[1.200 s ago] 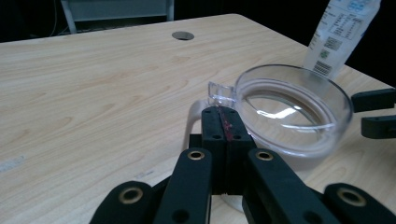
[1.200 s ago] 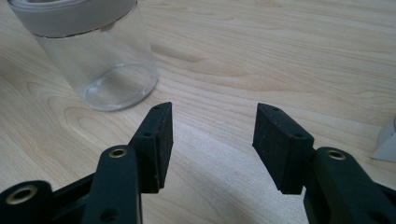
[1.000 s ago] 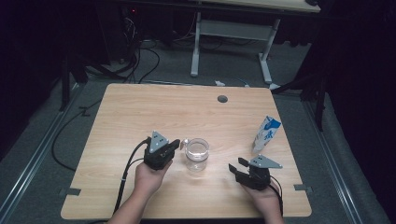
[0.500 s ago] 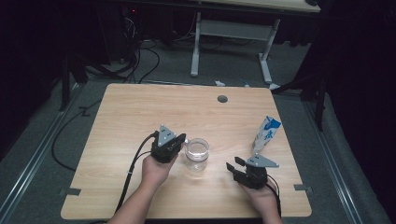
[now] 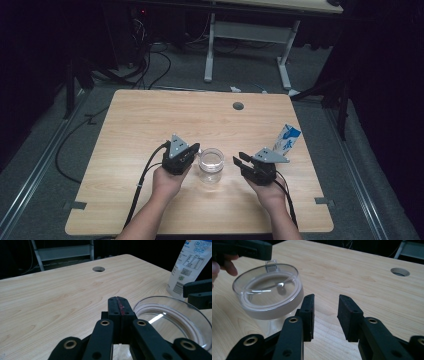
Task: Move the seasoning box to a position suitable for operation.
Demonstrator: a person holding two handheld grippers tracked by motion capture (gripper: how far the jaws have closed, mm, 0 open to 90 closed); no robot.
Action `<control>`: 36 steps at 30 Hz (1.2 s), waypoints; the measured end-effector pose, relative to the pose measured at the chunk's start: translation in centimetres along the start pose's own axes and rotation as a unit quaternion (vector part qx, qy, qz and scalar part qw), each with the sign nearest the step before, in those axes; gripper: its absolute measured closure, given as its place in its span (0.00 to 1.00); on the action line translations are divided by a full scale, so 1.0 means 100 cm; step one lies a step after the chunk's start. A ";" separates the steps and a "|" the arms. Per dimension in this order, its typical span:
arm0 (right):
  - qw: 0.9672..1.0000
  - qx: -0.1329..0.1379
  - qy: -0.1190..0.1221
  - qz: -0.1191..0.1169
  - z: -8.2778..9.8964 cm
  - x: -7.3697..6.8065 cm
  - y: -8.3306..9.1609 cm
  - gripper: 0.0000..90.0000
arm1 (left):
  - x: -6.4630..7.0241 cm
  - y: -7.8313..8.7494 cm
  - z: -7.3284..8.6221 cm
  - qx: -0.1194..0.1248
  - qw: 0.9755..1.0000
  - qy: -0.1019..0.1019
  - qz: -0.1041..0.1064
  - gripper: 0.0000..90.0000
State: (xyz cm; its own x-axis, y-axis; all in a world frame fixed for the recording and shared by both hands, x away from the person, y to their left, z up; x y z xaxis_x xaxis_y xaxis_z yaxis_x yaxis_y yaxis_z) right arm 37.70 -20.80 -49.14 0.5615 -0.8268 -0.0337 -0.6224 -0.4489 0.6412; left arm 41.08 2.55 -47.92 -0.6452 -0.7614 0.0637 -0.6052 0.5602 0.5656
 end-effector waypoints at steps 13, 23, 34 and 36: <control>1.000 -0.003 0.017 -0.009 0.011 -0.021 -0.004 0.92 | 0.000 0.000 0.002 0.008 1.000 0.001 -0.003 1.00; 1.000 -0.002 0.025 -0.012 0.014 -0.026 -0.004 1.00 | 0.000 0.000 0.002 0.011 1.000 0.001 -0.002 1.00; 0.999 0.004 0.034 -0.018 0.012 -0.032 -0.003 1.00 | 0.000 0.000 0.002 0.010 1.000 0.001 -0.002 1.00; 0.999 0.004 0.035 -0.017 0.012 -0.033 -0.003 1.00 | 0.000 0.000 0.002 0.010 1.000 0.001 -0.003 1.00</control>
State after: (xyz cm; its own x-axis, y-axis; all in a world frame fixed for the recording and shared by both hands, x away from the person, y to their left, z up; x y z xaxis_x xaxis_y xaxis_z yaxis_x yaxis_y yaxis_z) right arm 35.39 -18.39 -50.14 0.6188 -0.7856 -0.0003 -0.6072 -0.4785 0.6343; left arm 40.97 2.58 -48.13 -0.6405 -0.7655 0.0618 -0.6188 0.5620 0.5488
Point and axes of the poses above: each handheld gripper's, and its own axes: y roughly backward along the jaws, z roughly out of its underside, x roughly to its right, the point moved 4 cm from there along -y, roughly forward along the jaws, and after that the axes turned 12 degrees about -x, right-handed, at the moved point
